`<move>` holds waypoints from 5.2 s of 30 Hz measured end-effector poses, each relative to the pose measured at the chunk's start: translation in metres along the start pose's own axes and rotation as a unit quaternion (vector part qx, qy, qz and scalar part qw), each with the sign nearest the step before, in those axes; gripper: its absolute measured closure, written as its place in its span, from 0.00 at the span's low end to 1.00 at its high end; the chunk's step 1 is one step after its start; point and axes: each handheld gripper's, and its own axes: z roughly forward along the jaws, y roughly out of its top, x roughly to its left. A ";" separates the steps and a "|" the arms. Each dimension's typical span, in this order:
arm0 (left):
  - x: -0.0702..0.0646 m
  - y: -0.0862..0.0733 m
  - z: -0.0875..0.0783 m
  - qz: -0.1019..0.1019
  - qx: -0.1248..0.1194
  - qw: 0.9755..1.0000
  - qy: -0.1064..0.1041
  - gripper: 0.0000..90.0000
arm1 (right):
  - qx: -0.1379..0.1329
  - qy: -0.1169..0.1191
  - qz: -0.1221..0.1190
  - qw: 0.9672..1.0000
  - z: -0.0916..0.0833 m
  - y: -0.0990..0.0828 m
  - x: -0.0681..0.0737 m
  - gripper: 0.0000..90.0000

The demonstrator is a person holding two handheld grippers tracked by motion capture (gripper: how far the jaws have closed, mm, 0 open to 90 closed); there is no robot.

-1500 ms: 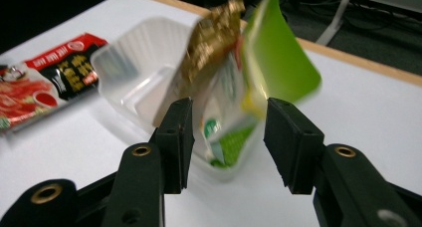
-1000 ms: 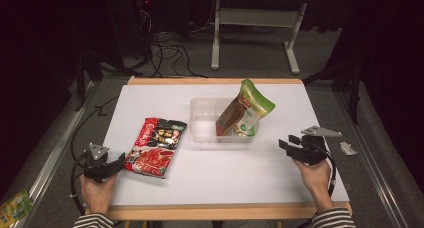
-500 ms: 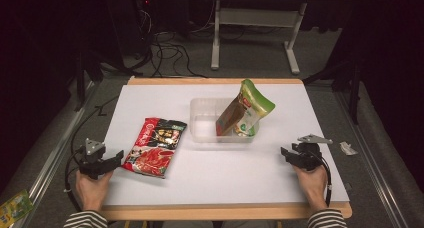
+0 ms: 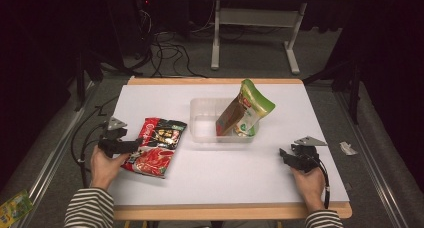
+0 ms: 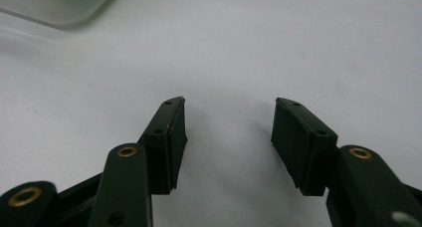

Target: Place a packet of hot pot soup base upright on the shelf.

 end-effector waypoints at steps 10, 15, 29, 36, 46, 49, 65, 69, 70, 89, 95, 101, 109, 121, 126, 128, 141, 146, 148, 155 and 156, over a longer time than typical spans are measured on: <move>0.001 0.012 0.024 -0.008 0.042 0.999 -0.006 0.35 | 0.000 -0.006 -0.002 1.000 0.000 0.000 0.002 0.52; 0.001 0.006 0.027 -0.016 0.056 0.998 -0.018 0.38 | -0.003 -0.008 -0.006 1.000 0.000 -0.001 0.002 0.52; -0.010 -0.002 0.028 -0.030 0.078 0.995 -0.044 0.40 | -0.004 -0.014 -0.013 1.000 -0.001 -0.001 0.004 0.52; -0.017 -0.003 0.025 -0.035 0.090 0.994 -0.049 0.39 | -0.005 -0.016 -0.012 1.000 -0.001 -0.001 0.004 0.52; -0.009 0.006 0.028 -0.038 0.098 0.993 -0.047 0.36 | -0.006 -0.017 -0.016 1.000 -0.001 -0.001 0.005 0.52; -0.007 0.012 0.032 -0.035 0.096 0.994 -0.044 0.35 | -0.005 -0.019 -0.017 1.000 -0.001 -0.001 0.006 0.52; 0.003 0.033 0.061 -0.051 0.097 0.993 -0.040 0.48 | -0.007 -0.026 -0.023 0.999 -0.001 -0.001 0.007 0.52; 0.004 0.032 0.062 -0.059 0.099 0.992 -0.045 0.48 | -0.007 -0.025 -0.023 0.999 -0.001 -0.001 0.007 0.52; 0.005 0.031 0.063 -0.067 0.100 0.991 -0.052 0.49 | -0.007 -0.025 -0.024 0.999 -0.001 -0.001 0.007 0.52; 0.019 0.029 0.062 -0.113 0.104 0.985 -0.078 0.83 | -0.008 -0.030 -0.028 0.999 -0.001 -0.002 0.009 0.52; 0.022 0.030 0.058 -0.120 0.106 0.984 -0.079 0.94 | -0.009 -0.031 -0.029 0.999 -0.001 -0.002 0.009 0.52; 0.022 0.032 0.053 -0.126 0.100 0.984 -0.081 0.98 | -0.009 -0.032 -0.031 0.999 -0.001 -0.002 0.009 0.52; 0.016 0.036 0.039 -0.113 0.089 0.985 -0.092 0.99 | -0.009 -0.034 -0.035 0.999 -0.001 -0.002 0.009 0.52; 0.014 0.042 0.004 -0.099 0.051 0.988 -0.105 1.00 | -0.010 -0.034 -0.036 0.999 -0.001 -0.002 0.009 0.52; 0.008 0.045 -0.010 -0.082 0.037 0.991 -0.104 1.00 | -0.010 -0.034 -0.036 0.999 -0.001 -0.002 0.010 0.52; 0.006 0.046 -0.015 -0.077 0.032 0.991 -0.103 1.00 | -0.010 -0.034 -0.036 0.999 -0.001 -0.002 0.010 0.52; -0.001 0.046 -0.046 -0.059 -0.007 0.993 -0.102 1.00 | -0.010 -0.034 -0.035 0.999 -0.001 -0.002 0.010 0.52; -0.006 0.049 -0.055 -0.048 -0.019 0.994 -0.102 1.00 | -0.010 -0.034 -0.035 0.999 -0.001 -0.002 0.010 0.52; -0.008 0.051 -0.059 -0.044 -0.023 0.994 -0.101 1.00 | -0.010 -0.034 -0.036 0.999 -0.001 -0.002 0.010 0.52; -0.010 0.052 -0.068 -0.041 -0.036 0.993 -0.100 1.00 | -0.009 -0.034 -0.035 0.999 -0.001 -0.002 0.010 0.52; -0.010 0.052 -0.069 -0.040 -0.037 0.993 -0.100 1.00 | -0.010 -0.034 -0.035 0.999 -0.001 -0.002 0.010 0.52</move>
